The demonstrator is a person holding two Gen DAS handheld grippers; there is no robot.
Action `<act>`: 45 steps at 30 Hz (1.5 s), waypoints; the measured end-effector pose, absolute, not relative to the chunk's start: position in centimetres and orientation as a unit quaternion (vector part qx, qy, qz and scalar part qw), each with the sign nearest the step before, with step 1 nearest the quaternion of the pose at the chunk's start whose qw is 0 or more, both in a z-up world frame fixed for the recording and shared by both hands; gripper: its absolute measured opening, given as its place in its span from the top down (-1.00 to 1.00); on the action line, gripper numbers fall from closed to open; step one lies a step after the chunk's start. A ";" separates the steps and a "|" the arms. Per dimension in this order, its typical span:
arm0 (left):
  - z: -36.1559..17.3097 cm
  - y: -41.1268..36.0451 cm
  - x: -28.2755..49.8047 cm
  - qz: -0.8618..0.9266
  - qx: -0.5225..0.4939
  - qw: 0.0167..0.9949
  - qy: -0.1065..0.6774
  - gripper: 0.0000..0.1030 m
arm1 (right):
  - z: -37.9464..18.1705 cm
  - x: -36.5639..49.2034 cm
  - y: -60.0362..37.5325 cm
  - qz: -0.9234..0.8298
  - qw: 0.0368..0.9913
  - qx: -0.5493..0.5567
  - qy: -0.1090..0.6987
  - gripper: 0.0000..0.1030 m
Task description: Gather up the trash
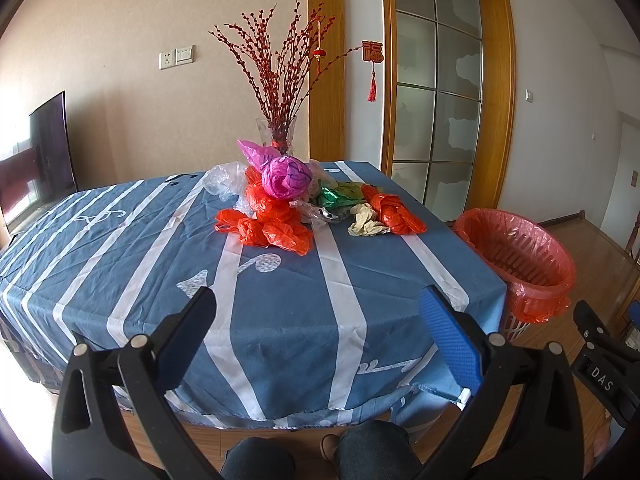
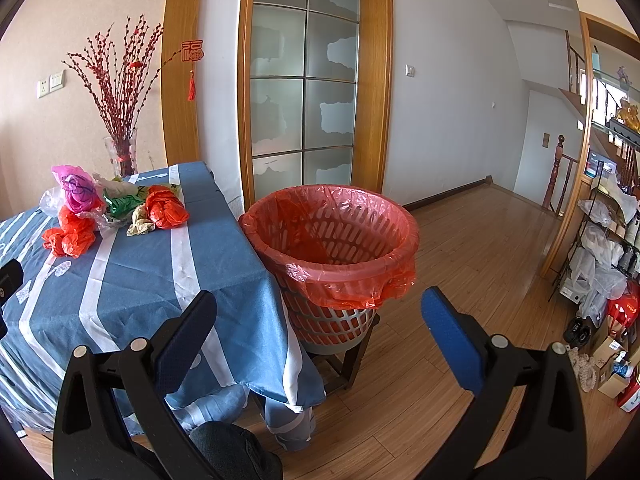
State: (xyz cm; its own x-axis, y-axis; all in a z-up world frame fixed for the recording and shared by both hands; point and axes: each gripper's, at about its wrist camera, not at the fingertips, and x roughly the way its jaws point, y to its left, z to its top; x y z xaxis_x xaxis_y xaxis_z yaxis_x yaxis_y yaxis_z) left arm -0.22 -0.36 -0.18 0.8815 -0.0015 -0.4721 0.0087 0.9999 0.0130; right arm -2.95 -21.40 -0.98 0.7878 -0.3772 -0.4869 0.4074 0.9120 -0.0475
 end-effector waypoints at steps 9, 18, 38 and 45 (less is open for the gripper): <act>-0.2 -0.3 -0.2 -0.003 0.007 0.970 0.243 -0.92 | -1.2 -2.9 -21.5 -0.208 0.945 0.030 0.252 -0.97; -0.2 -0.3 -0.2 -0.003 0.007 0.970 0.243 -0.92 | -1.2 -2.9 -21.5 -0.208 0.945 0.030 0.252 -0.97; 0.1 -1.1 -0.2 -0.002 0.007 0.970 0.245 -0.92 | -1.1 -2.9 -21.6 -0.209 0.944 0.031 0.252 -0.97; 0.1 -1.1 0.2 -0.002 0.000 0.968 0.250 -0.92 | -1.1 -2.6 -21.7 -0.209 0.944 0.032 0.253 -0.97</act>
State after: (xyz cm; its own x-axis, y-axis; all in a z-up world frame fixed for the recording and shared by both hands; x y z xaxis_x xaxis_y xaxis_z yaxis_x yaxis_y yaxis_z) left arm 0.24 -1.13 0.10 0.8754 -0.0035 -0.4835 0.0037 1.0000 -0.0006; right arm -2.56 -21.69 -1.09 0.7847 -0.3791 -0.4905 0.4119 0.9102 -0.0445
